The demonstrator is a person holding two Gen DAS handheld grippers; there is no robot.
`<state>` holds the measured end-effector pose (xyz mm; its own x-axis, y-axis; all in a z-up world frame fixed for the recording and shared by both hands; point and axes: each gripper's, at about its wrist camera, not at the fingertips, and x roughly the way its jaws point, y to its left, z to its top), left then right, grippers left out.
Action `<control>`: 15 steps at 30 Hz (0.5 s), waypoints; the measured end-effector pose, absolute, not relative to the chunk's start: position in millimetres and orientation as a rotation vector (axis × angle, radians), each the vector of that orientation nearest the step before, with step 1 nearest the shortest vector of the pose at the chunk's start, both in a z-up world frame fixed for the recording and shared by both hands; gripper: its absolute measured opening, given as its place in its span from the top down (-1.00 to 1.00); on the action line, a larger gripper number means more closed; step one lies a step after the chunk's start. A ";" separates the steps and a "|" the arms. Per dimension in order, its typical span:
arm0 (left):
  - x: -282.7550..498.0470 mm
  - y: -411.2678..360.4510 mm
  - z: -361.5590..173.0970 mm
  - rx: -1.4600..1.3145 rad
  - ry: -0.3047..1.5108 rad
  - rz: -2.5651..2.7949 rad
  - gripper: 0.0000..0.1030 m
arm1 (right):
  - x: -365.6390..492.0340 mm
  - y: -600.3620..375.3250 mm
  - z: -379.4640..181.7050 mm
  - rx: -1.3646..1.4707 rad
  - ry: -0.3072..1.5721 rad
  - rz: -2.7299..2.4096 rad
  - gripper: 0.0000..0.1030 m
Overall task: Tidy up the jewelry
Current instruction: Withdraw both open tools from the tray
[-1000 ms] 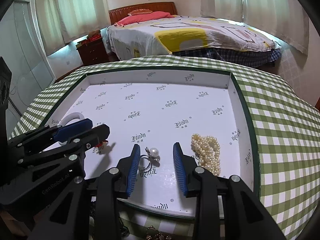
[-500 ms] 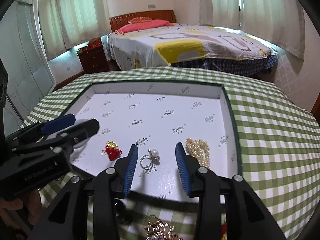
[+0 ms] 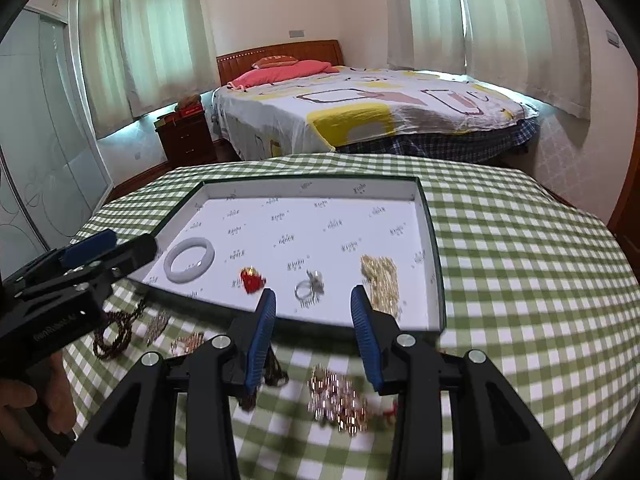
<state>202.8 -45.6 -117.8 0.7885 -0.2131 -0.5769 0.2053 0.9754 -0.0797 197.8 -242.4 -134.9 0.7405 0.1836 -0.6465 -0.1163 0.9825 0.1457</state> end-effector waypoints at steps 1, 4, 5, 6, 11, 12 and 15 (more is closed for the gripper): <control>196.5 -41.8 -119.5 -0.015 0.627 -0.218 -0.38 | 194.7 -242.6 -136.4 0.100 0.721 0.162 0.23; 184.2 -33.3 -125.5 -0.012 0.645 -0.204 -0.38 | 183.6 -244.0 -142.1 0.105 0.732 0.158 0.23; 180.7 -30.8 -128.0 -0.010 0.651 -0.200 -0.38 | 179.9 -244.4 -143.9 0.107 0.736 0.157 0.23; 176.3 -27.9 -131.0 -0.008 0.658 -0.195 -0.38 | 176.1 -244.9 -145.8 0.110 0.740 0.157 0.23; 154.0 -6.5 -149.9 -0.025 0.709 -0.149 -0.38 | 157.1 -245.7 -156.6 0.114 0.759 0.154 0.23; 150.7 -2.4 -153.3 -0.032 0.718 -0.142 -0.38 | 153.8 -245.8 -159.0 0.115 0.764 0.154 0.23; 140.8 8.3 -163.0 -0.036 0.745 -0.117 -0.38 | 145.5 -245.2 -165.4 0.115 0.775 0.152 0.23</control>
<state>140.8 8.3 -163.0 0.7291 -0.1192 -0.6739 0.0937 0.9928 -0.0743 145.5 -245.2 -165.4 0.7040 0.1789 -0.6873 -0.0943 0.9827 0.1593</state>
